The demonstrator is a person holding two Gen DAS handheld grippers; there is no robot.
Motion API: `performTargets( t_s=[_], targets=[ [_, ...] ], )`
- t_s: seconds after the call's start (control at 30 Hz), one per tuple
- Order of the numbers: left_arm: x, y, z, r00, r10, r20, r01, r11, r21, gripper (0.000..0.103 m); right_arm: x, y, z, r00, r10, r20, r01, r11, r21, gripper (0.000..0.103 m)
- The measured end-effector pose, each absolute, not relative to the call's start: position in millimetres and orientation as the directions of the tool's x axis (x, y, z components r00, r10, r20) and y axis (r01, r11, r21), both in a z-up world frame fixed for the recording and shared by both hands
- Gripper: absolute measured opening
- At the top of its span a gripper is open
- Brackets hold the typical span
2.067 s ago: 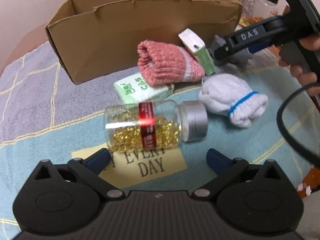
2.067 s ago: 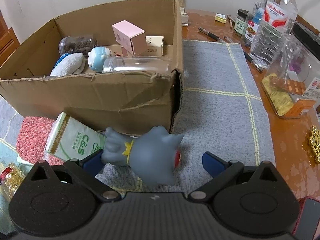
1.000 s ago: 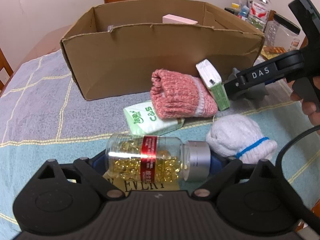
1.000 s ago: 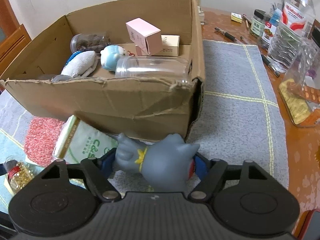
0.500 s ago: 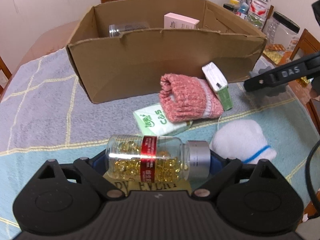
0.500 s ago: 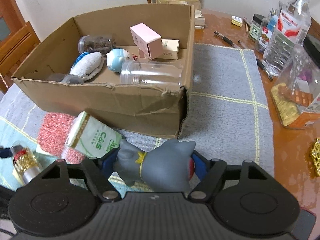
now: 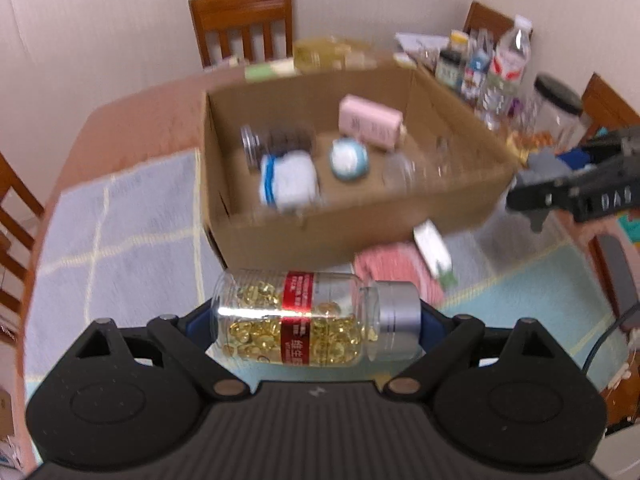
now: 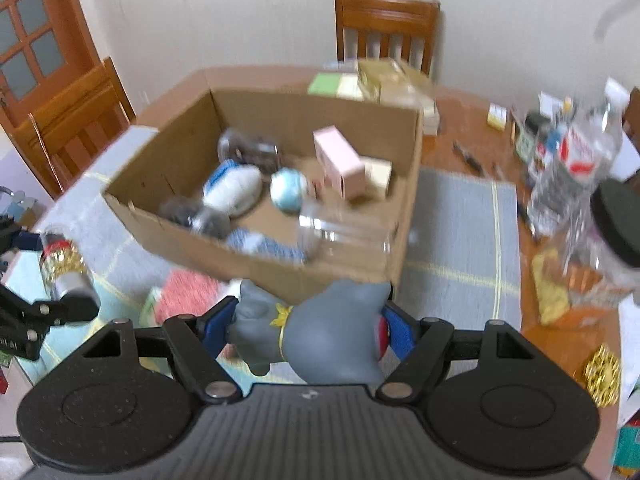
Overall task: Organize objects
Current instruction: 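Carry the capsule bottle with the left tool into the box while the right tool drops the grey toy there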
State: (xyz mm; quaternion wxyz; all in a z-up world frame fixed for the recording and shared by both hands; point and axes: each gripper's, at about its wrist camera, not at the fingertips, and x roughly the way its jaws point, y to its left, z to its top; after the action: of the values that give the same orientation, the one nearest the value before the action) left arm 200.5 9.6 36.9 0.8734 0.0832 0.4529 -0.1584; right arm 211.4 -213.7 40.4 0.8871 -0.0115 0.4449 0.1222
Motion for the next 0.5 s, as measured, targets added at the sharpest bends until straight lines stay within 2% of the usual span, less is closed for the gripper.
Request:
performTargets(
  t_s=[0.17, 0.37, 0.43, 0.5],
  targets=[
    [232.6, 2.5, 67.9, 0.593, -0.245, -0.767, 0.363, 0.932, -0.016, 0.094, 228.3, -208.3, 58.0, 0.611, 0.209, -0.763, -0.241, 0.968, 0.072, 0.08],
    [279.7, -19.9, 83.4, 0.646, -0.251, -0.72, 0.39, 0.92, 0.029, 0.094, 254.4, -204.4, 67.4, 0.651, 0.212, -0.729, -0.241, 0.968, 0.067, 0.081],
    [296.5, -27.1, 79.6, 0.637, -0.266, -0.723, 0.404, 0.914, 0.02, 0.094, 260.5, -202.4, 66.8, 0.663, 0.202, -0.721, -0.237, 0.97, 0.054, 0.097],
    [310.1, -33.3, 73.2, 0.633, -0.243, -0.735, 0.394, 0.919, 0.035, 0.096, 261.3, -200.0, 65.8, 0.681, 0.177, -0.71, -0.227, 0.974, 0.026, 0.103]
  ],
)
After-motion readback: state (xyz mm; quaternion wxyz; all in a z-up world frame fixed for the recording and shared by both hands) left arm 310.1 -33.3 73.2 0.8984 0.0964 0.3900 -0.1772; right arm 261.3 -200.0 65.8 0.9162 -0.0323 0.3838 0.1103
